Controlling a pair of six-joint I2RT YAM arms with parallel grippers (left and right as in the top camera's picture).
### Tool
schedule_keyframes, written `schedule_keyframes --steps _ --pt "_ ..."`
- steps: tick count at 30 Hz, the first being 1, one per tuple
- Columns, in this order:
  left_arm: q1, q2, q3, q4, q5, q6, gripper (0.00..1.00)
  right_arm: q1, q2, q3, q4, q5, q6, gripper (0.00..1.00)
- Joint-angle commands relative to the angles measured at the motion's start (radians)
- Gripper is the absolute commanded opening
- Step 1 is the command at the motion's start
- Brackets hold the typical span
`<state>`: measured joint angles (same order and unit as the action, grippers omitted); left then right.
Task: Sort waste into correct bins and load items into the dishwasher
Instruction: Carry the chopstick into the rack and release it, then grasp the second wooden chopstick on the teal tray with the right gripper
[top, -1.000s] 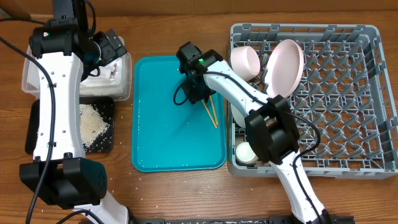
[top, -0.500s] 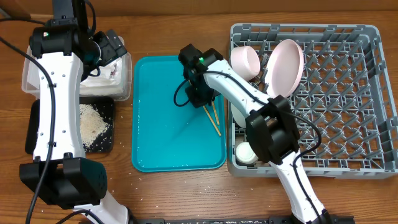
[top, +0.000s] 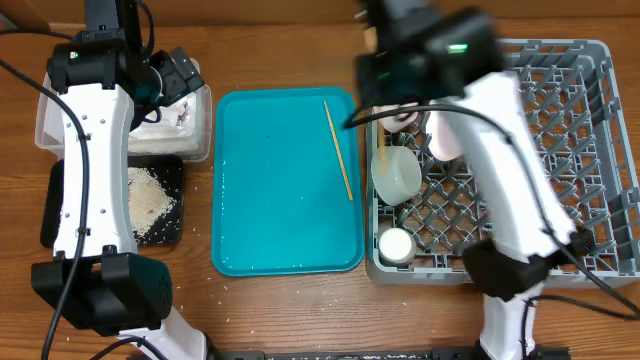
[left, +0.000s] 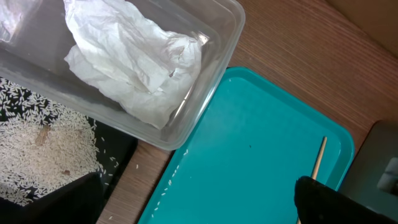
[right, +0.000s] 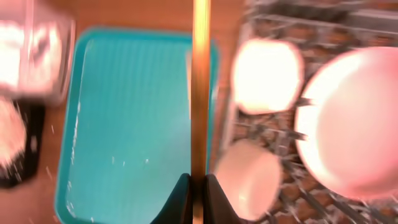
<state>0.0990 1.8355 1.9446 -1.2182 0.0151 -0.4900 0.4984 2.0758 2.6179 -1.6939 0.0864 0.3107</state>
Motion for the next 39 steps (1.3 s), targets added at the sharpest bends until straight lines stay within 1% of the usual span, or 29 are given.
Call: schedule_keyframes --steps 1,5,10,17,18,19,20,21,23,26,27,29,30,31,33,36,39 --pt "-0.002 -0.018 0.014 0.001 -0.007 0.022 1.0 -0.042 -0.011 -0.071 0.0 0.005 0.08 0.04" --pt "-0.002 -0.018 0.014 0.001 -0.007 0.022 1.0 -0.085 -0.072 -0.24 0.0 0.017 0.104 0.04" --pt "-0.002 -0.018 0.014 0.001 -0.007 0.022 1.0 -0.146 -0.145 -0.53 0.0 0.136 0.134 0.04" --pt "-0.002 -0.018 0.014 0.001 -0.007 0.022 1.0 -0.17 -0.153 -0.783 0.018 0.222 0.128 0.04" --pt "-0.002 -0.018 0.014 0.001 -0.007 0.022 1.0 -0.17 -0.153 -0.809 0.024 0.231 0.127 0.07" --pt "-0.002 -0.018 0.014 0.001 -0.007 0.022 0.99 -0.17 -0.153 -0.838 0.034 0.243 0.128 0.14" --pt "-0.002 -0.018 0.014 0.001 -0.007 0.022 1.0 -0.17 -0.153 -0.853 0.042 0.246 0.127 0.27" --pt "-0.002 -0.018 0.014 0.001 -0.007 0.022 1.0 -0.17 -0.153 -0.863 0.049 0.247 0.123 0.34" --pt "-0.002 -0.018 0.014 0.001 -0.007 0.022 1.0 -0.169 -0.155 -0.857 0.061 0.246 0.097 0.4" --pt "-0.002 -0.018 0.014 0.001 -0.007 0.022 1.0 -0.169 -0.158 -0.806 0.069 0.242 0.074 0.43" --pt "-0.002 -0.018 0.014 0.001 -0.007 0.022 1.0 -0.167 -0.158 -0.738 0.082 0.221 0.041 0.46" --pt "-0.002 -0.018 0.014 0.001 -0.007 0.022 1.0 -0.16 -0.158 -0.663 0.129 0.13 -0.029 0.46" --pt "-0.002 -0.018 0.014 0.001 -0.007 0.022 1.0 -0.153 -0.158 -0.627 0.176 0.054 -0.066 0.46" --pt "-0.002 -0.018 0.014 0.001 -0.007 0.022 1.0 -0.143 -0.158 -0.602 0.238 -0.026 -0.105 0.46" --pt "-0.002 -0.018 0.014 0.001 -0.007 0.022 1.0 -0.116 -0.157 -0.587 0.367 -0.101 -0.129 0.46" --pt "-0.002 -0.018 0.014 0.001 -0.007 0.022 1.0 -0.06 -0.134 -0.59 0.513 -0.108 -0.129 0.46" --pt "-0.002 -0.018 0.014 0.001 -0.007 0.022 1.0 0.004 -0.08 -0.589 0.596 -0.104 -0.129 0.47"
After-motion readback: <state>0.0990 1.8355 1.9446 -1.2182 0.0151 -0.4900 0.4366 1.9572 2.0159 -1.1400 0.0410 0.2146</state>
